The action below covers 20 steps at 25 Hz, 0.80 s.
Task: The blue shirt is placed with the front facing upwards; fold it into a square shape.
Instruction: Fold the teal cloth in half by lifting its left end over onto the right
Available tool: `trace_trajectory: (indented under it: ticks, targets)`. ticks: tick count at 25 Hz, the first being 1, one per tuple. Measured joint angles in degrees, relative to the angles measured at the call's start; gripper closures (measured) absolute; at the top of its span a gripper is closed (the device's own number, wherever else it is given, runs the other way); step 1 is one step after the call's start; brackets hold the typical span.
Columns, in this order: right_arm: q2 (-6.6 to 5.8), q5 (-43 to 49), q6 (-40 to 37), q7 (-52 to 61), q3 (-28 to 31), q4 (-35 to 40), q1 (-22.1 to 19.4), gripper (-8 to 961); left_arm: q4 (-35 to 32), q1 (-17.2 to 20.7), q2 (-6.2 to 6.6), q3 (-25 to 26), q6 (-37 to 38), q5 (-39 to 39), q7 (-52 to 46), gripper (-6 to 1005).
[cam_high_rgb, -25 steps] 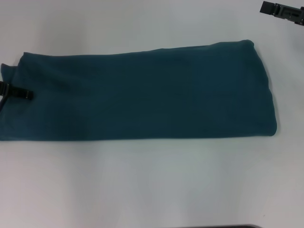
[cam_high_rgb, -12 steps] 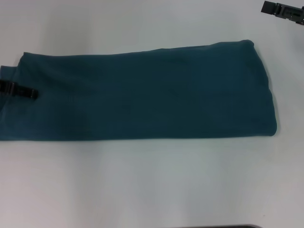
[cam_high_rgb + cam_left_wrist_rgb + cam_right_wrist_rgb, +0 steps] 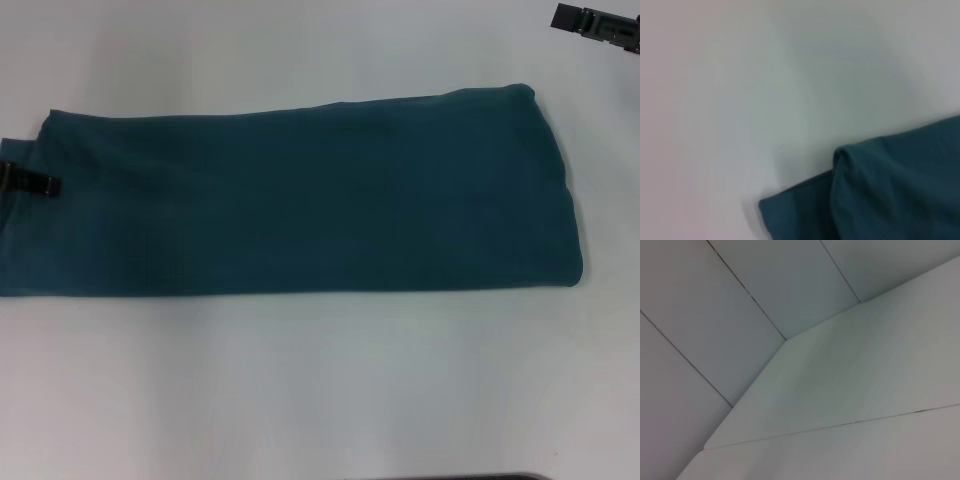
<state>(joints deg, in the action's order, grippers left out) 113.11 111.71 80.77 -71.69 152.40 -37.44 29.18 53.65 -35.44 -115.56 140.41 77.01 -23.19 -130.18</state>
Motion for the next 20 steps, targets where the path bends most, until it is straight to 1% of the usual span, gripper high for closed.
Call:
trace_trajectory:
  ticks: [7,16,20]
  targets:
    - [-0.08,0.0,0.0,-0.03,0.0,0.0,-0.16,9,-0.39,-0.01,0.34,0.0,-0.6,1.05,-2.15,141]
    - [-0.09,-0.08,0.0,-0.11,0.0,0.0,-0.2,9,-1.34,-0.98,-0.14,0.02,-2.77,1.99,-3.92,140]
    - [-0.09,-0.1,0.07,-0.05,0.0,0.0,-0.33,9,-3.03,-2.04,-0.2,0.06,-4.2,1.71,-4.07,141]
